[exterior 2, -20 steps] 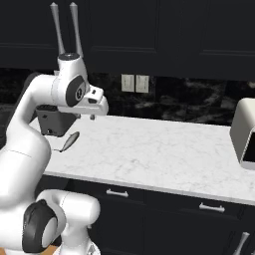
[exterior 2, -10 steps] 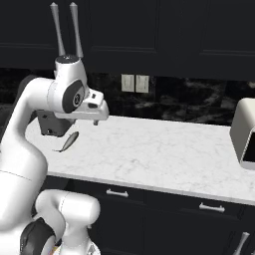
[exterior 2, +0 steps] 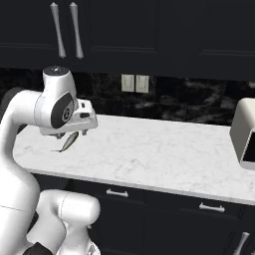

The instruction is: Pick the ladle from the drawer and place it on the counter.

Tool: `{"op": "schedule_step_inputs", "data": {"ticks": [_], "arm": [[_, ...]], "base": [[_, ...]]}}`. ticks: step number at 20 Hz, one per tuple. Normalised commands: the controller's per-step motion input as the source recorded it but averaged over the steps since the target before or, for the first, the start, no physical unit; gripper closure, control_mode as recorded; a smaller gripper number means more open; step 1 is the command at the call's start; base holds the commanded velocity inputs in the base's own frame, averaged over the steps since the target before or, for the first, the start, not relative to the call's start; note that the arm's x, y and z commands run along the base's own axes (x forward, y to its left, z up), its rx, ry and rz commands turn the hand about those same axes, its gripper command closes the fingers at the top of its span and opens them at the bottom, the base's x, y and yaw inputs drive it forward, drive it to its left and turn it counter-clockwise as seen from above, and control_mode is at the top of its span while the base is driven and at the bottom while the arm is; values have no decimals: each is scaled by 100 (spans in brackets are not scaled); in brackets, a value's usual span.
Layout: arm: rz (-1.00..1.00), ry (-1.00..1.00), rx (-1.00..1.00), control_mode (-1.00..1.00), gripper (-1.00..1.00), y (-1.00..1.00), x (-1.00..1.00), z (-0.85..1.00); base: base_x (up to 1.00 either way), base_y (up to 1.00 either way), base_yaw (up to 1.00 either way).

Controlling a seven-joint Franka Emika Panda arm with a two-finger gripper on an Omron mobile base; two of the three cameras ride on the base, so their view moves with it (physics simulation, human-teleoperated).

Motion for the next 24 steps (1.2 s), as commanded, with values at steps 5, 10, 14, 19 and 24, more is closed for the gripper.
{"op": "schedule_step_inputs", "data": {"ticks": [5, 10, 14, 19, 24], "arm": [[24, 0, -13, -100, -100, 100, -36, -17], [22, 0, -22, -100, -100, 100, -46, -17], [22, 0, -28, -100, -100, 100, -51, -23], [22, 1, -26, -100, -100, 92, -59, -32], [17, 7, -11, -100, -100, 34, -46, -36]], "base": [[0, 0, 0], [0, 0, 0], [0, 0, 0], [0, 0, 0], [0, 0, 0]]}}
